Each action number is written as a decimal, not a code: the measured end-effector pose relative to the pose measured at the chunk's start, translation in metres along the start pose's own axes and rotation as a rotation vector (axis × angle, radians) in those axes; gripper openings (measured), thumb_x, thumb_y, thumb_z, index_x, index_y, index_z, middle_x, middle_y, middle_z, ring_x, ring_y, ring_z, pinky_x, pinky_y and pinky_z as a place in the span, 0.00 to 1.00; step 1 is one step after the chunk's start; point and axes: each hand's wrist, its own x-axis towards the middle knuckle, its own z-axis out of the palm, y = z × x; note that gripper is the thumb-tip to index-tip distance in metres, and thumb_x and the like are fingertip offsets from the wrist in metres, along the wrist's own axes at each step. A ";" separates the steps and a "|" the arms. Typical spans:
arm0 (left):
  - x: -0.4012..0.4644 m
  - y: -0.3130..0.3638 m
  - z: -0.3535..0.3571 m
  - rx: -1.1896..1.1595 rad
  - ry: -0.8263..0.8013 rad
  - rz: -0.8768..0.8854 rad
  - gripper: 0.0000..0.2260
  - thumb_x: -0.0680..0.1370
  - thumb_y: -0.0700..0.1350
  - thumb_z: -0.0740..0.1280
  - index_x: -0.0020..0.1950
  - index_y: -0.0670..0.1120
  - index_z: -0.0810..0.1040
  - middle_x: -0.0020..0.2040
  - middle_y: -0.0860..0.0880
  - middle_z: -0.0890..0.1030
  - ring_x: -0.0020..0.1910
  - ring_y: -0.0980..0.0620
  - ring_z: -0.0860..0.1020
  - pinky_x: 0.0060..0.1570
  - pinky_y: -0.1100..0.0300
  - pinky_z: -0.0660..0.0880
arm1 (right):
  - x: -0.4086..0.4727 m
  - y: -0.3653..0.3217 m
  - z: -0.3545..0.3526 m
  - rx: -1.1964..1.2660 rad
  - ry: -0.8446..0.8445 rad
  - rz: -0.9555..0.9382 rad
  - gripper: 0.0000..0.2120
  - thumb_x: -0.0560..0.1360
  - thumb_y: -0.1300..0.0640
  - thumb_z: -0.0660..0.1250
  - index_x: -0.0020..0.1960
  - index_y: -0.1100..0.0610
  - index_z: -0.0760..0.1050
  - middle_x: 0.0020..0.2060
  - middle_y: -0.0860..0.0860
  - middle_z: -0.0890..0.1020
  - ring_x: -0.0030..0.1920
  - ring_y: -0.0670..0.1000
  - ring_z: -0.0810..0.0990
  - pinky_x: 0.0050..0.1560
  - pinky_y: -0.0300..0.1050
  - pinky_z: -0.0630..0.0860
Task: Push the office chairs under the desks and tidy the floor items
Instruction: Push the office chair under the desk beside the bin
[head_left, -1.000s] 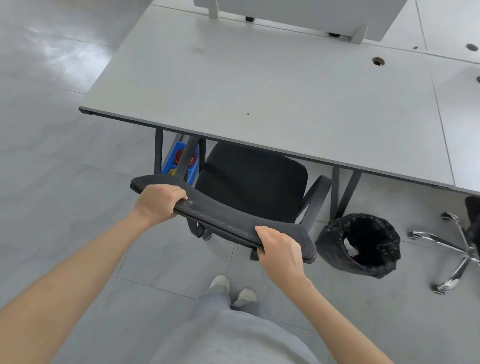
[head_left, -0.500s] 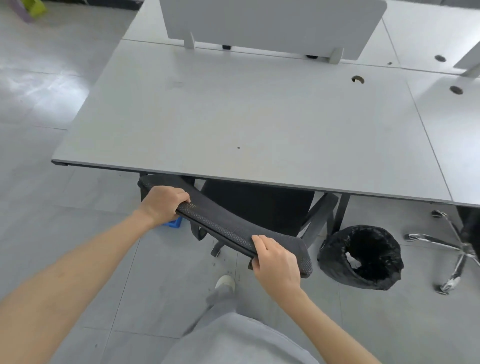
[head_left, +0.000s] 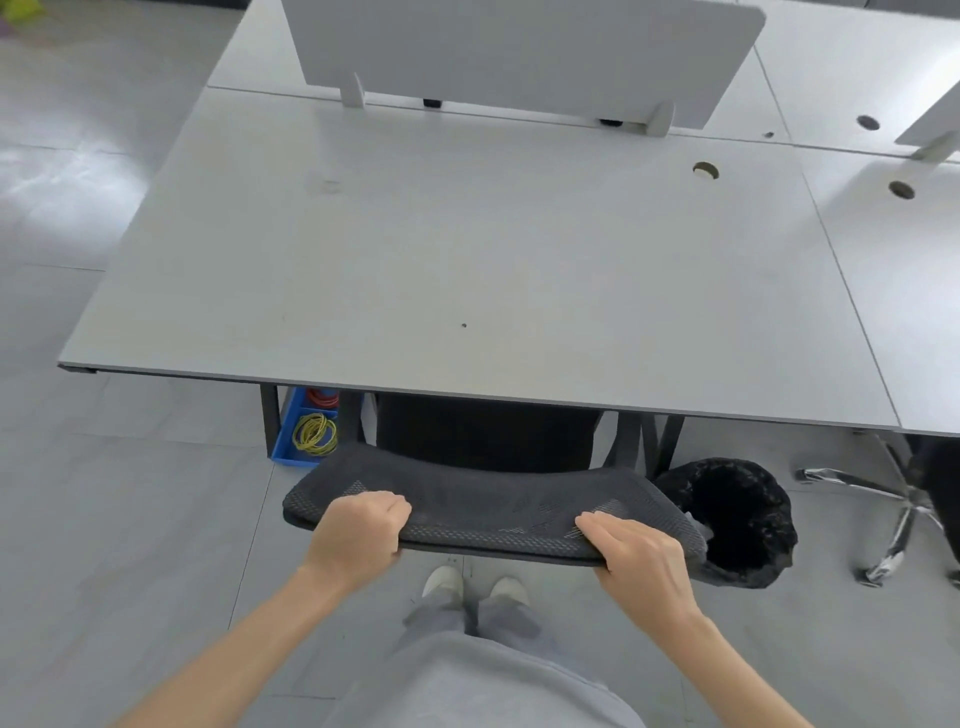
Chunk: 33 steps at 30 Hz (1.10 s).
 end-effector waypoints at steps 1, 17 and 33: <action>0.001 -0.001 -0.004 0.003 0.008 0.001 0.07 0.56 0.42 0.65 0.32 0.44 0.80 0.29 0.49 0.82 0.28 0.50 0.80 0.23 0.62 0.76 | 0.002 -0.001 -0.001 0.003 -0.002 -0.026 0.20 0.52 0.70 0.72 0.41 0.55 0.82 0.36 0.47 0.85 0.36 0.49 0.84 0.31 0.36 0.78; 0.082 0.018 -0.020 0.098 0.025 -0.106 0.12 0.52 0.42 0.79 0.31 0.45 0.81 0.26 0.50 0.80 0.24 0.49 0.78 0.20 0.63 0.72 | 0.069 0.056 -0.016 -0.138 -0.063 0.052 0.17 0.54 0.60 0.78 0.42 0.55 0.81 0.33 0.48 0.84 0.34 0.52 0.83 0.26 0.43 0.78; 0.064 0.024 -0.034 -0.161 0.157 -0.014 0.18 0.69 0.40 0.72 0.58 0.43 0.77 0.55 0.47 0.80 0.56 0.48 0.77 0.53 0.54 0.76 | 0.031 0.015 -0.019 0.233 0.115 0.123 0.15 0.73 0.51 0.63 0.54 0.58 0.79 0.53 0.50 0.83 0.55 0.50 0.80 0.60 0.43 0.72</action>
